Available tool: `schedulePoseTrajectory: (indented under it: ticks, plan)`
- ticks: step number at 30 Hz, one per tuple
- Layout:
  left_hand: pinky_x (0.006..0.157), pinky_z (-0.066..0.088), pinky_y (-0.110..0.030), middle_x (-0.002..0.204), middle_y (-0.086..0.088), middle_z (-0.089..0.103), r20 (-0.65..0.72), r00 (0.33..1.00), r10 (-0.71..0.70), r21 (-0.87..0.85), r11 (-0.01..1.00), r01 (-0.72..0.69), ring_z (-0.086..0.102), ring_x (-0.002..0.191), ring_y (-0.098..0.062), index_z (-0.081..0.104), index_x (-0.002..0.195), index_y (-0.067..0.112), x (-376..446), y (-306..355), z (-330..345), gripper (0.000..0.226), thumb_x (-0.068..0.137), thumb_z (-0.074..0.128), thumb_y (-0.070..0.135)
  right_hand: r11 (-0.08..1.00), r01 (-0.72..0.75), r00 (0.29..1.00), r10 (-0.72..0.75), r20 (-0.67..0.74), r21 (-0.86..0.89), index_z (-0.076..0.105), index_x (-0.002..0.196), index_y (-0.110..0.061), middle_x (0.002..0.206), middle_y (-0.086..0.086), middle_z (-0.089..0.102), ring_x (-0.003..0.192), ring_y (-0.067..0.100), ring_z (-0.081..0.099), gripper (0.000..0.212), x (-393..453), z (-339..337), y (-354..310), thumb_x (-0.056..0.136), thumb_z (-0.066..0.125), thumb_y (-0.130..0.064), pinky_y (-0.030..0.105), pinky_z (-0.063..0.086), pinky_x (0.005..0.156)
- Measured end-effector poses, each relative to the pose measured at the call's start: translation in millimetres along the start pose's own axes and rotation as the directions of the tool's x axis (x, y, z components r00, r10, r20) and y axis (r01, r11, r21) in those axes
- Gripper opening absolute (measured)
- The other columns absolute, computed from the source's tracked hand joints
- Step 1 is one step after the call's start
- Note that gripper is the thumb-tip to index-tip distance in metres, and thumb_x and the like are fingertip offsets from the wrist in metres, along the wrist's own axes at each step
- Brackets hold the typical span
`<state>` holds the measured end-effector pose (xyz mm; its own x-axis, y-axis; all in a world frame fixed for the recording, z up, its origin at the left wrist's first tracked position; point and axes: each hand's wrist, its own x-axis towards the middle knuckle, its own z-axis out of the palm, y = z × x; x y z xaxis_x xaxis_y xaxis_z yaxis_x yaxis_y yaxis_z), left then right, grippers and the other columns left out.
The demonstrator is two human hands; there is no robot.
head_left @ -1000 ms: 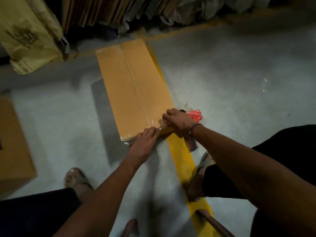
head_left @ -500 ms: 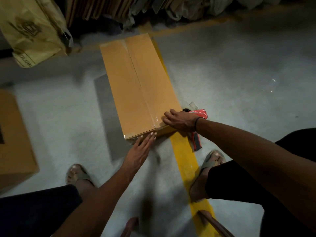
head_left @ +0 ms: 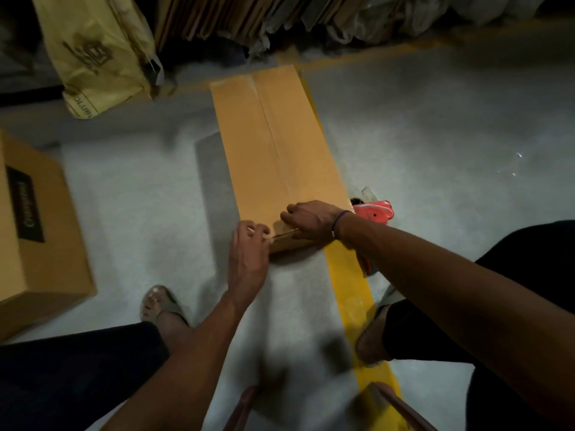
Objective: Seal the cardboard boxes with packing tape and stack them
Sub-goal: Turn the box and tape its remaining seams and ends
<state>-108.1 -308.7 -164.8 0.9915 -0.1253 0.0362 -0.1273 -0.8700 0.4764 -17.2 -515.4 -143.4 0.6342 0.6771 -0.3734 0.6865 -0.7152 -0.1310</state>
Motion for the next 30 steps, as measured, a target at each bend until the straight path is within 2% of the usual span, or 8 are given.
schedulePoseTrajectory:
  ticks: [3,5,10,14,17,23,26,30]
  plan:
    - [0.084,0.039,-0.021,0.124,-0.005,0.037,-0.007,0.972,-0.233,-0.236,0.945,0.225,0.045,0.106,-0.017,0.061,0.112,0.027,9,-10,-1,0.036,0.086,0.082,0.042,1.0,-0.016,0.999,0.017,-0.027,0.019,0.048,0.129,-0.01,0.117,0.016,0.058,0.102,0.035,0.059,0.045,9,3,-4,0.101,0.055,-0.045,0.044,0.047,0.077]
    - [0.083,0.043,-0.025,0.124,-0.005,0.033,0.076,0.967,-0.245,-0.265,0.93,0.257,0.045,0.099,-0.016,0.057,0.112,0.029,15,-15,3,0.051,0.078,0.085,0.053,1.0,0.0,0.999,0.0,-0.032,-0.001,0.047,0.131,-0.01,0.118,0.017,0.057,0.102,0.035,0.059,0.046,11,4,-3,0.102,0.053,-0.046,0.043,0.047,0.075]
    - [0.086,0.053,-0.036,0.121,-0.004,0.031,0.115,0.98,-0.165,-0.133,0.975,0.179,0.052,0.1,-0.026,0.047,0.113,0.032,23,-28,3,0.061,0.073,0.09,0.046,0.996,0.057,0.998,-0.058,-0.005,-0.064,0.043,0.134,-0.011,0.12,0.017,0.059,0.096,0.034,0.061,0.052,19,8,1,0.102,0.05,-0.051,0.044,0.051,0.076]
    - [0.085,0.058,-0.041,0.119,-0.003,0.031,0.148,0.987,-0.07,-0.026,0.997,0.074,0.054,0.095,-0.023,0.043,0.121,0.028,25,-35,0,0.062,0.08,0.089,0.031,0.993,0.071,0.997,-0.072,-0.004,-0.089,0.041,0.136,-0.01,0.121,0.017,0.058,0.095,0.034,0.061,0.054,22,11,1,0.103,0.049,-0.052,0.044,0.051,0.075]
    - [0.082,0.059,-0.04,0.116,-0.001,0.029,0.177,0.983,-0.055,-0.02,0.998,0.06,0.056,0.09,-0.022,0.043,0.123,0.027,27,-35,-3,0.063,0.08,0.089,0.03,0.991,0.07,0.997,-0.072,-0.011,-0.114,0.041,0.136,-0.011,0.118,0.015,0.059,0.093,0.032,0.06,0.054,23,13,1,0.102,0.05,-0.053,0.043,0.049,0.073]
    - [0.083,0.047,-0.029,0.124,-0.004,0.037,0.186,0.969,-0.161,-0.15,0.97,0.19,0.051,0.102,-0.019,0.042,0.129,0.028,17,-33,-5,0.074,0.076,0.091,0.042,0.994,0.022,0.997,-0.029,-0.065,-0.108,0.047,0.127,-0.015,0.108,0.012,0.062,0.083,0.032,0.06,0.048,21,12,-3,0.099,0.054,-0.054,0.038,0.041,0.063]
    - [0.08,0.05,-0.032,0.121,-0.007,0.047,0.15,0.982,-0.114,-0.112,0.985,0.131,0.058,0.1,-0.024,0.044,0.13,0.023,15,-34,-4,0.06,0.085,0.084,0.029,0.996,-0.015,0.996,0.008,-0.09,-0.085,0.049,0.126,-0.016,0.107,0.01,0.064,0.084,0.033,0.062,0.05,21,14,-6,0.096,0.056,-0.055,0.039,0.044,0.064]
    - [0.08,0.052,-0.032,0.123,-0.012,0.053,0.226,0.973,-0.051,-0.01,0.998,0.054,0.062,0.1,-0.025,0.043,0.132,0.019,23,-41,-8,0.058,0.089,0.081,0.025,0.997,-0.054,0.995,0.048,-0.092,-0.063,0.051,0.125,-0.016,0.108,0.011,0.065,0.086,0.035,0.063,0.052,23,15,-10,0.093,0.06,-0.056,0.039,0.045,0.065]
